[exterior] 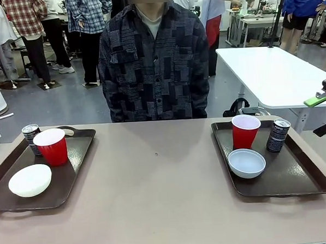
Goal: Prepare tableware on both trays.
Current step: Pick up a Picnic Bowl from the table and place it on a Handle tray.
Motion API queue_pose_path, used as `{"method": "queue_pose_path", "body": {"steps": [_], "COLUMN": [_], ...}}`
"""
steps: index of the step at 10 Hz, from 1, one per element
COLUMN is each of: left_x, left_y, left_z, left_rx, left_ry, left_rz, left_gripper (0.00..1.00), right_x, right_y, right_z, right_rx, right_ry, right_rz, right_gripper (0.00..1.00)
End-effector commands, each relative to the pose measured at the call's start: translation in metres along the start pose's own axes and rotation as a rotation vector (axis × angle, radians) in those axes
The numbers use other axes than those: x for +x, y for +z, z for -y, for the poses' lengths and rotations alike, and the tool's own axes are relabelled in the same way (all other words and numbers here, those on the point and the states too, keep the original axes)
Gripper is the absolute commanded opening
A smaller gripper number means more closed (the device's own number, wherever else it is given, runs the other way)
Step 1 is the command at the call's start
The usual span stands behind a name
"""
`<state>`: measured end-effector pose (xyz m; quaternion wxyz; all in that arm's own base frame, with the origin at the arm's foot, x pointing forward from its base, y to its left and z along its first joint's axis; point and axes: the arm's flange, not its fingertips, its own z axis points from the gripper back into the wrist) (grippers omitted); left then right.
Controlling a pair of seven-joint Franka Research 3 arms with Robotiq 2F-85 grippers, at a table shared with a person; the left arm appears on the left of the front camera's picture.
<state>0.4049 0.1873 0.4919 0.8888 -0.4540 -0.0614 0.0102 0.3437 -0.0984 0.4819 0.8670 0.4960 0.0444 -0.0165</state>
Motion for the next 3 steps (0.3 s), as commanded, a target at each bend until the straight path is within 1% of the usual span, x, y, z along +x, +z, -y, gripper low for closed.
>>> {"method": "queue_pose_path", "body": {"steps": [1,3], "left_x": [-0.0005,-0.0005], "left_y": [0.0003,0.0003], "left_z": [0.0026,0.0026], "left_rx": [-0.005,-0.005], "left_ry": [0.014,0.014], "left_rz": [0.008,0.008], "left_gripper": [1.00,1.00], "right_x": [0.0016,0.0016], "right_y": [-0.0002,-0.0002], "right_z": [-0.0011,-0.0011], "right_rx": [0.001,0.001], "right_ry": [0.006,0.006], "right_rz": [0.000,0.000], "right_gripper": [0.99,0.99]}}
